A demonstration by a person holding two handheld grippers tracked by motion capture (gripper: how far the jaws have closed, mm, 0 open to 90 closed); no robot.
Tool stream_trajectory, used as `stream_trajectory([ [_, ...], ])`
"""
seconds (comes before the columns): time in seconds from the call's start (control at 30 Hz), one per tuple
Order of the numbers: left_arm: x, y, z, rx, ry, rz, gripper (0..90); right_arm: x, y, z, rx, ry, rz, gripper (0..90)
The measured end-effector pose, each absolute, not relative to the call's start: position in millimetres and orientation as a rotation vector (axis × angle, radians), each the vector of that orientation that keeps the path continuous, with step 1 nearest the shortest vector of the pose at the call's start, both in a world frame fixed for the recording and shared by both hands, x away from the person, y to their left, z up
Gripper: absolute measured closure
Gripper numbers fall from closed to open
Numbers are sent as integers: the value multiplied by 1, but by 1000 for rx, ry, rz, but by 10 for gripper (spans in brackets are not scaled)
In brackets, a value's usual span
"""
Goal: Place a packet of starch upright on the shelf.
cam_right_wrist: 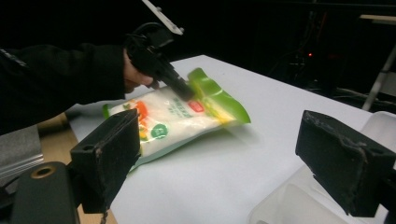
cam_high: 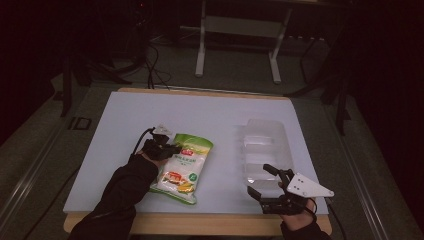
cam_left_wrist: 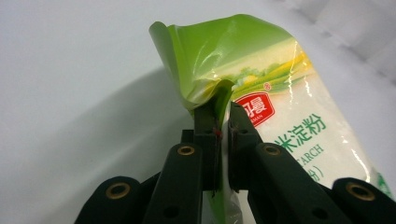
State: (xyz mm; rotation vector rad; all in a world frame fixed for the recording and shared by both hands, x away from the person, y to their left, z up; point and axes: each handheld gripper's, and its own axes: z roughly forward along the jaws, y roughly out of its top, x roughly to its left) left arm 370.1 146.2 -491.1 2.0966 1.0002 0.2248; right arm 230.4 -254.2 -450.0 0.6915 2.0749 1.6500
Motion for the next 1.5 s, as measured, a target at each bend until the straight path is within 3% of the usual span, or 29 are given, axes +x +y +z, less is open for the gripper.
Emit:
stream_trajectory([
  [0.93, 315, 134, -428, 2034, 741, 287, 869, 232, -255, -450, 725, 2054, 1633, 135],
  [1.5, 293, 125, -387, 1873, 660, 344, 871, 232, -254, -441, 730, 2035, 1670, 152],
])
